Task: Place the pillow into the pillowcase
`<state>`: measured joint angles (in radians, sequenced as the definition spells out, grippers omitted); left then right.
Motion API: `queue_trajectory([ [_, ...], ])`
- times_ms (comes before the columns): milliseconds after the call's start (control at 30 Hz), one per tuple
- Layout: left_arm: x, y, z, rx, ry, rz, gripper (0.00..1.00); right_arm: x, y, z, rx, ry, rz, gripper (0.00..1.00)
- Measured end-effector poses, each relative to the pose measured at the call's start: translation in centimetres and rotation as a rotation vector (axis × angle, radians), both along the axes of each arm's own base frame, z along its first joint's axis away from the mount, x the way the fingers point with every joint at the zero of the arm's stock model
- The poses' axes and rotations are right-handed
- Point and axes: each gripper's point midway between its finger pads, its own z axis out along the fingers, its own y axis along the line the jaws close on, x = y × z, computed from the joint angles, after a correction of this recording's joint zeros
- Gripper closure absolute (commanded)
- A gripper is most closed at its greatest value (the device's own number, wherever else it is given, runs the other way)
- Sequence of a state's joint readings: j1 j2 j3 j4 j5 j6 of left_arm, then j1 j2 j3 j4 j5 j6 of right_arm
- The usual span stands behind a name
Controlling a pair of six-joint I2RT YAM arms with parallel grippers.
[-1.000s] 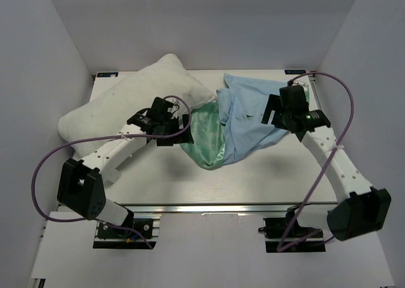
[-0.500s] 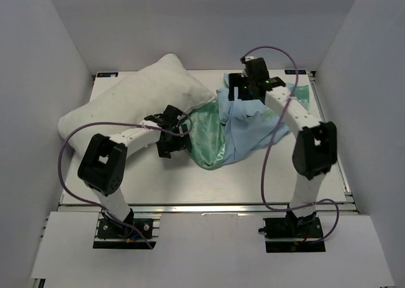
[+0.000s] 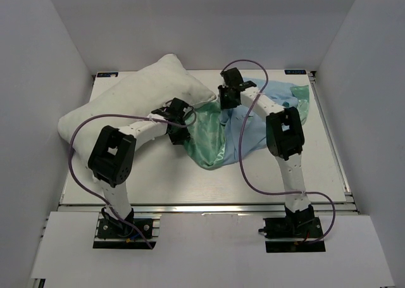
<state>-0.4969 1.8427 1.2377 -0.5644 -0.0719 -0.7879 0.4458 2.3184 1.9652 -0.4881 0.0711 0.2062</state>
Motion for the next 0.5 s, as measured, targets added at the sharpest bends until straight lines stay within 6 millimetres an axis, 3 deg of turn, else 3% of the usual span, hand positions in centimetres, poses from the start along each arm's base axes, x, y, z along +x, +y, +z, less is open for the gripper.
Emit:
queue_trajectory([
  [67, 0.9, -0.4, 0.1, -0.001, -0.017, -0.001, 0.86, -0.3, 0.1, 0.1, 0.002, 0.007, -0.004, 0.95],
  [100, 1.3, -0.6, 0.0, -0.004, -0.027, -0.004, 1.0, -0.3, 0.2, 0.6, 0.011, -0.003, -0.007, 1.0],
  [233, 2.0, -1.0, 0.0, -0.004, -0.046, -0.019, 1.0, -1.3, -0.6, 5.1, 0.041, -0.074, -0.022, 1.0],
  [300, 2.3, -1.1, 0.3, -0.001, -0.064, -0.023, 1.0, -2.3, -2.0, 9.5, 0.046, -0.158, -0.053, 1.0],
  [367, 2.4, -1.3, 1.3, -0.001, -0.095, -0.032, 1.0, -4.1, -4.0, 15.4, 0.065, -0.273, -0.098, 1.0],
  [433, 2.7, -1.4, 3.3, -0.015, -0.158, -0.037, 1.0, -6.4, -7.0, 21.8, 0.101, -0.409, -0.17, 1.0],
  [500, 2.6, -1.7, 6.7, -0.052, -0.247, -0.049, 1.0, -9.5, -11.4, 27.7, 0.142, -0.55, -0.279, 1.0],
])
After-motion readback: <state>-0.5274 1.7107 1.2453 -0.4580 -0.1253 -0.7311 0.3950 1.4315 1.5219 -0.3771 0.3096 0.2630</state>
